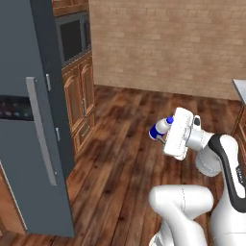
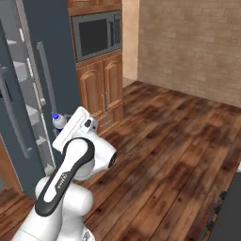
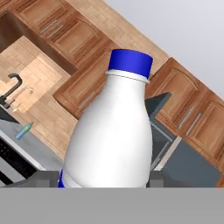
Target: Take the bottled waters from the counter and place them in the freezer to freeze. Close the freezer door after placing the bottles.
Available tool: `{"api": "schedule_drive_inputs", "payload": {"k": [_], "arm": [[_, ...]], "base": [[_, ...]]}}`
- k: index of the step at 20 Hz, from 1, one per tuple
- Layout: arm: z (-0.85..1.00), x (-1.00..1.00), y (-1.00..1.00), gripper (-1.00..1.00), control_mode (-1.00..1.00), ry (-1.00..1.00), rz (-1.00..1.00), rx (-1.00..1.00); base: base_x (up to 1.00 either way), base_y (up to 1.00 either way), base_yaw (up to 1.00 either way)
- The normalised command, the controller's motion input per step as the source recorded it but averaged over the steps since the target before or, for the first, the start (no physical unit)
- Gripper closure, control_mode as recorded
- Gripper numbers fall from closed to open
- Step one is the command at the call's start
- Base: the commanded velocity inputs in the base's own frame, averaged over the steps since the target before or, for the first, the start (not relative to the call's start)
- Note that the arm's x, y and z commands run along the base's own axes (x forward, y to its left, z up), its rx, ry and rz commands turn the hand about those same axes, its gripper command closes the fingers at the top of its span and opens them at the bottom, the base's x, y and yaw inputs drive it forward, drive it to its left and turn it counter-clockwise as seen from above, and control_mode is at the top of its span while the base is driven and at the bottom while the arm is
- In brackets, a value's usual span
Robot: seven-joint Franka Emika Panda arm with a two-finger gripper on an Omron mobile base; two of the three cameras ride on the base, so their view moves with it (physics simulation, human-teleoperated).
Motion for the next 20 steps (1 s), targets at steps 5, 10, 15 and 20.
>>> {"api": "schedule_drive_inputs", "payload": {"k": [5, 10, 15, 20], "arm": [[0.0, 0.0, 0.0, 1.0, 1.0, 0.0, 0.0, 0.0], [0.0, 0.0, 0.0, 1.0, 1.0, 0.0, 0.0, 0.0], [0.0, 0.0, 0.0, 1.0, 1.0, 0.0, 0.0, 0.0], [0.0, 0.0, 0.0, 1.0, 1.0, 0.0, 0.0, 0.0]], "base": [[1.0, -0.73, -0.06], [1.0, -0.49, -0.01], [1.0, -0.42, 0.0], [0.98, -0.22, 0.12]]}}
